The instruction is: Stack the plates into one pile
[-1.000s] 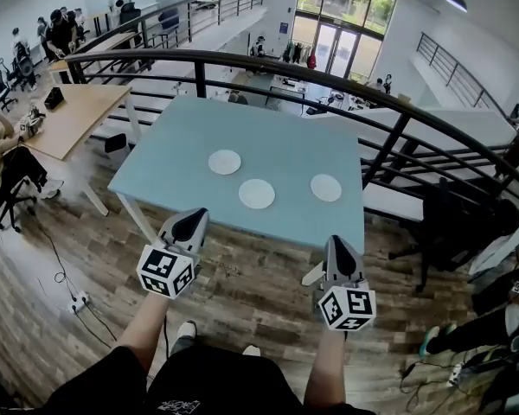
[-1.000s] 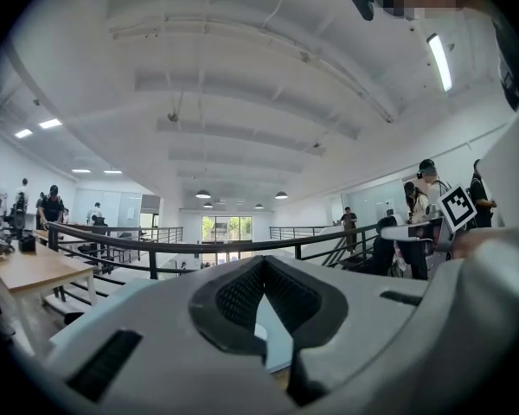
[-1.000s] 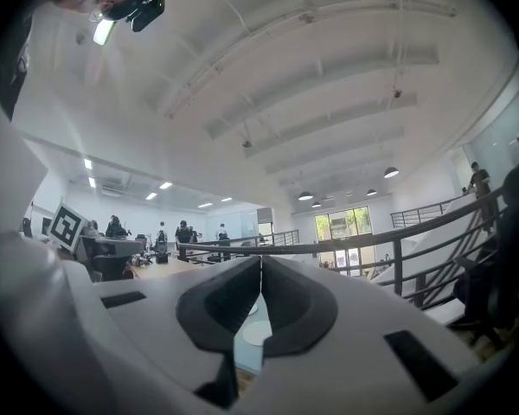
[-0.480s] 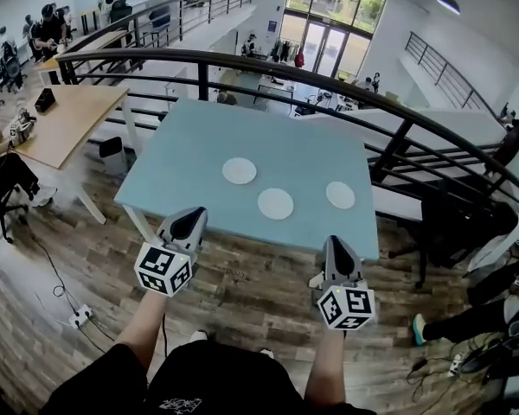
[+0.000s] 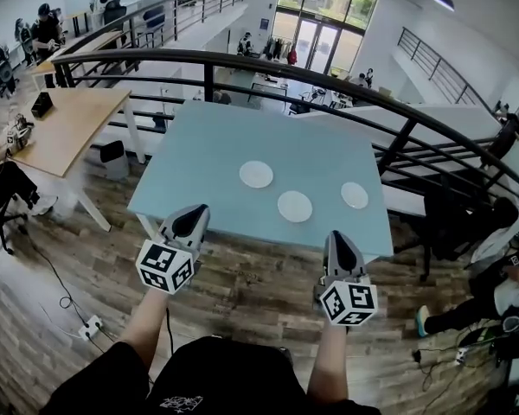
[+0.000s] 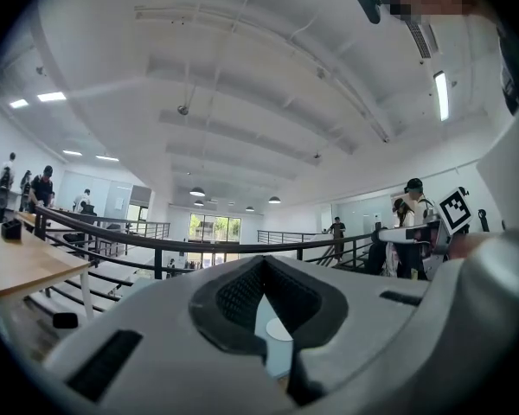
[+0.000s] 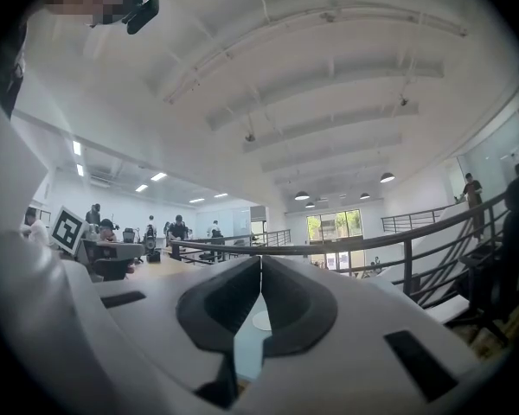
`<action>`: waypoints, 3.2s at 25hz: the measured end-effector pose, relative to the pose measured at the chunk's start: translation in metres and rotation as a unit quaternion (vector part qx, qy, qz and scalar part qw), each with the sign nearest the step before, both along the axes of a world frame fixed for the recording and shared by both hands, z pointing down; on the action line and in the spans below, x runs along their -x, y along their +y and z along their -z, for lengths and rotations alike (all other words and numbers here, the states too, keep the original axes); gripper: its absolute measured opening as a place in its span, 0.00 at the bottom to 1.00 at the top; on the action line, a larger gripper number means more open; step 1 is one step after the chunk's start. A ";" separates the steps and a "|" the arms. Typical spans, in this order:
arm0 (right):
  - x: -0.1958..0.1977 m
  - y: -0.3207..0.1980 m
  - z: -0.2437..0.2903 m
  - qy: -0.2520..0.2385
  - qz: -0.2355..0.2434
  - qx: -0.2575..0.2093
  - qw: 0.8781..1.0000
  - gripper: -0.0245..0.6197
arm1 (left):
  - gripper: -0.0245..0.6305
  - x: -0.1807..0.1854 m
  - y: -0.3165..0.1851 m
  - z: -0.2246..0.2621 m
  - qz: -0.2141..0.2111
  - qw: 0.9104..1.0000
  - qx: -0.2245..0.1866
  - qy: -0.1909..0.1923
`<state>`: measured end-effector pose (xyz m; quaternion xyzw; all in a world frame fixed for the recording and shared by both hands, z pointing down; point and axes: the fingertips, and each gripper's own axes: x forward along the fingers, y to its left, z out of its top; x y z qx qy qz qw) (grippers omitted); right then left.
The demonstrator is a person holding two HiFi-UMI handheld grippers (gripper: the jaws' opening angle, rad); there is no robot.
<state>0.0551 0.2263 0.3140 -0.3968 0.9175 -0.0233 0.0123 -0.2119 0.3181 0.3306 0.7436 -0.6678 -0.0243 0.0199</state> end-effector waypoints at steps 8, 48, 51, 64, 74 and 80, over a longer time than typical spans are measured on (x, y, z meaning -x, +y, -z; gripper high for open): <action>0.045 0.022 -0.009 0.010 -0.006 0.006 1.000 0.05 | 0.05 0.041 0.015 -0.012 -0.018 1.000 0.003 0.005; 0.087 -0.336 -0.065 0.023 0.100 0.075 0.992 0.05 | 0.05 0.024 -0.326 -0.047 0.017 0.997 0.070 0.012; 0.083 -0.364 -0.072 0.021 0.118 0.078 0.990 0.05 | 0.05 0.012 -0.354 -0.053 0.026 0.997 0.075 0.011; 0.098 -0.401 -0.098 0.027 0.158 0.104 0.982 0.05 | 0.05 0.017 -0.389 -0.089 0.048 0.992 0.111 0.043; 0.126 -0.402 -0.162 0.068 0.164 0.157 0.971 0.05 | 0.05 0.038 -0.403 -0.169 0.032 0.977 0.200 0.060; 0.158 -0.404 -0.202 0.098 0.170 0.191 0.962 0.05 | 0.05 0.073 -0.408 -0.225 0.029 0.961 0.258 0.095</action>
